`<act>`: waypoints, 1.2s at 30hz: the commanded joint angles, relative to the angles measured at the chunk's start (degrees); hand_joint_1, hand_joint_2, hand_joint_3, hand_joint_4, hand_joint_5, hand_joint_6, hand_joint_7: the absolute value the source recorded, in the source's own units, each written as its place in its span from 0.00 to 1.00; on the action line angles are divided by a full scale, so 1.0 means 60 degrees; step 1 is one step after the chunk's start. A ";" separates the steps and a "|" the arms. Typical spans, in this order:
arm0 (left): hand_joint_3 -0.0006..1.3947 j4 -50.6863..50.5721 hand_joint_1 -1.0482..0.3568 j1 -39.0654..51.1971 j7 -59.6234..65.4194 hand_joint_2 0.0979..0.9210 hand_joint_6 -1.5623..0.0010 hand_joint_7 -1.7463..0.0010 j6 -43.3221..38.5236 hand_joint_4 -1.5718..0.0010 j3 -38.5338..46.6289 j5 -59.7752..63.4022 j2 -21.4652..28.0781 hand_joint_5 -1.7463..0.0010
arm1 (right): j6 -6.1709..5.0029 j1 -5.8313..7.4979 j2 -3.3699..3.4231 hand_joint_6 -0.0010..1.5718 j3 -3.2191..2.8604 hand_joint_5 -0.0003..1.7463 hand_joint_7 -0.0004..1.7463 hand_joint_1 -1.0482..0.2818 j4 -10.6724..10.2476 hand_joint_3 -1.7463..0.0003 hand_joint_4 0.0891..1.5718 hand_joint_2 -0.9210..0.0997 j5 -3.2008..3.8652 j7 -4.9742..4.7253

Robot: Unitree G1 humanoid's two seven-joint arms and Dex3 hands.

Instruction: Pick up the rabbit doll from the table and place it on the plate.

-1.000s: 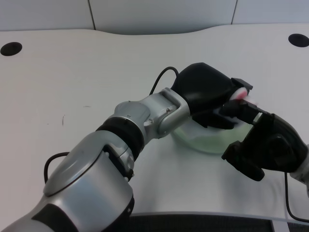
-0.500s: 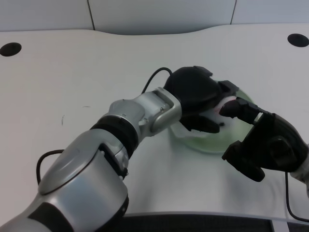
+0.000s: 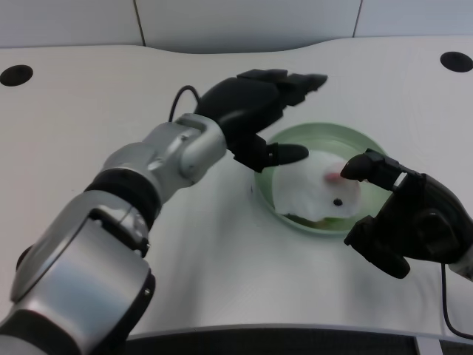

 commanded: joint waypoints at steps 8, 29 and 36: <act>0.61 -0.0448 0.00 0.1391 -0.4018 1.00 0.87 0.96 -0.2035 0.84 0.3081 -0.3543 0.1183 0.93 | 0.0083 -0.0149 -0.0156 0.64 -0.0117 1.00 0.65 0.39 0.0051 0.99 0.67 0.03 0.0094 -0.0038; 0.48 -0.1866 0.08 0.5074 -1.0357 1.00 0.66 0.97 0.2302 0.60 0.7351 -0.9089 0.1157 0.91 | 0.0197 -0.0190 -0.1260 0.55 -0.0385 1.00 0.85 0.39 0.1048 1.00 0.65 0.03 -0.0193 -0.0123; 0.35 -0.1347 0.10 0.4554 -1.2588 1.00 0.53 0.95 0.7277 0.48 0.7552 -0.9568 0.2184 0.88 | -0.0020 -0.0324 -0.1296 0.52 -0.0471 1.00 0.91 0.37 0.1403 0.99 0.62 0.01 -0.0416 -0.0729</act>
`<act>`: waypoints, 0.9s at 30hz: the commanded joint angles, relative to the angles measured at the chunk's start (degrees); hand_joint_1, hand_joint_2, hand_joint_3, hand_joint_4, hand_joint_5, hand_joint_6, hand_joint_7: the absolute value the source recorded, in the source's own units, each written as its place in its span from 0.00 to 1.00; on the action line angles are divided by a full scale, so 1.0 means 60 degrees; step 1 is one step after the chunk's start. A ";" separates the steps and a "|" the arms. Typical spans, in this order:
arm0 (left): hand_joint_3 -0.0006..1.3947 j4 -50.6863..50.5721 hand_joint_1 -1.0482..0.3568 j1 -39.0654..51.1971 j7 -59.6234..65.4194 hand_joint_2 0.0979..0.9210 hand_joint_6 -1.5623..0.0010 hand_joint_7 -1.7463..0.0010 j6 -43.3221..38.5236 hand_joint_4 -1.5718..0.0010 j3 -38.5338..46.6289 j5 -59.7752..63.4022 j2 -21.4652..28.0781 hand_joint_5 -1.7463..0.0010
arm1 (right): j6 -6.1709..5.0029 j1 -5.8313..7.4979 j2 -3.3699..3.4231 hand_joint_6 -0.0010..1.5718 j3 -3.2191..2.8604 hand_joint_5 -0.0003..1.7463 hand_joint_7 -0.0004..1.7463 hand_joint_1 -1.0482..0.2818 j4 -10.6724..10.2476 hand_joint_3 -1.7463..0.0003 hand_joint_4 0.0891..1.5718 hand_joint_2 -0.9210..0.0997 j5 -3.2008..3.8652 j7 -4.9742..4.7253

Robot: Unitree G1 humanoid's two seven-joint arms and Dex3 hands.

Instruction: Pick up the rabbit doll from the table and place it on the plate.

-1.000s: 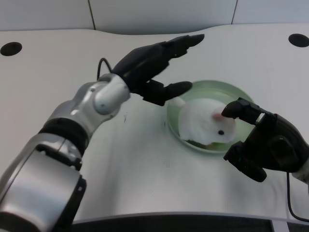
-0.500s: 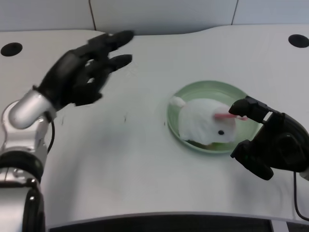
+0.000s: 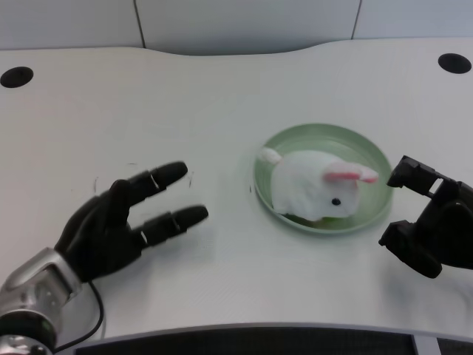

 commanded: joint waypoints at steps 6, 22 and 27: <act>0.28 0.0409 0.10 -0.0687 -0.0774 1.00 0.49 0.96 0.0869 0.46 -0.0187 0.0485 0.1036 0.90 | -0.0187 -0.0194 0.0020 0.54 -0.0007 1.00 0.86 0.38 -0.0012 1.00 0.63 0.03 -0.0166 -0.0528; 0.25 0.0491 0.13 -0.0771 -0.0520 1.00 0.44 0.97 0.1010 0.41 0.0158 0.0515 0.1273 0.89 | -0.0376 -0.0218 0.0232 0.56 0.0064 1.00 0.87 0.40 -0.0231 0.99 0.65 0.02 -0.0274 -0.0878; 0.26 0.0522 0.14 -0.0835 -0.0195 1.00 0.44 0.97 0.1360 0.40 0.0349 0.0419 0.1323 0.88 | -0.0273 -0.0264 0.0315 0.56 0.0045 1.00 0.83 0.38 -0.0184 1.00 0.64 0.03 -0.0260 -0.0998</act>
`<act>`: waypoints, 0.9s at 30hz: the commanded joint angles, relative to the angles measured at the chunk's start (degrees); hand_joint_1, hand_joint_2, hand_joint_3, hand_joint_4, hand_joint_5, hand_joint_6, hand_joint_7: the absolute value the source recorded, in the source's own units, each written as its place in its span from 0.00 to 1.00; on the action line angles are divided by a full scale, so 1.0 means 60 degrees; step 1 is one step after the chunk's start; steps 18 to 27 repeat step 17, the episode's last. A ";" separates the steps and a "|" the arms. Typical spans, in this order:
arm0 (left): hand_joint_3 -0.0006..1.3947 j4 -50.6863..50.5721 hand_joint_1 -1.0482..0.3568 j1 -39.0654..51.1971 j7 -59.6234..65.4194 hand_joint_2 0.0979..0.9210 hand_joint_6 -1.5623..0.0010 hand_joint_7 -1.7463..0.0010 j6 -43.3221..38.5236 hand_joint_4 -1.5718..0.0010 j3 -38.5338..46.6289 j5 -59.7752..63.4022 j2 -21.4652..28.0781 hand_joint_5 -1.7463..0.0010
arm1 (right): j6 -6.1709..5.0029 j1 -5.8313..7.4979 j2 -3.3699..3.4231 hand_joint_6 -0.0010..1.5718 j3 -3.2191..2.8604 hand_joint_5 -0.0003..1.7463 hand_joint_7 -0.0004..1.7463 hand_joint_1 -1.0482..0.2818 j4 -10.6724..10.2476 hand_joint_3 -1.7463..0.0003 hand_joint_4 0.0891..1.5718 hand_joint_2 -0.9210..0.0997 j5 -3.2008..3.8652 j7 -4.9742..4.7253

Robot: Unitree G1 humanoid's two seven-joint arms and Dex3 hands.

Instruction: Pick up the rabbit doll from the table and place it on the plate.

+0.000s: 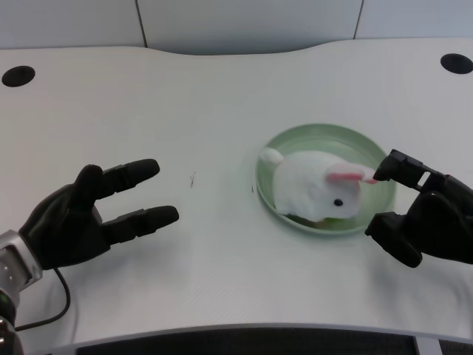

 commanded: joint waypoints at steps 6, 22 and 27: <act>0.27 0.0022 0.14 -0.0073 0.0222 1.00 0.43 0.97 0.0219 0.41 0.0167 0.0004 0.0291 0.86 | 0.0072 -0.0094 0.0035 0.56 -0.0031 1.00 0.81 0.36 -0.0105 1.00 0.64 0.03 0.0004 -0.0168; 0.36 0.0042 0.22 -0.0337 0.2068 1.00 0.37 0.95 0.1142 0.65 -0.0151 0.0482 0.0349 0.31 | 0.0088 -0.0109 -0.0001 0.57 -0.0011 1.00 0.76 0.34 -0.0103 1.00 0.63 0.04 -0.0027 -0.0198; 0.36 0.0042 0.22 -0.0337 0.2068 1.00 0.37 0.95 0.1142 0.65 -0.0151 0.0482 0.0349 0.31 | 0.0088 -0.0109 -0.0001 0.57 -0.0011 1.00 0.76 0.34 -0.0103 1.00 0.63 0.04 -0.0027 -0.0198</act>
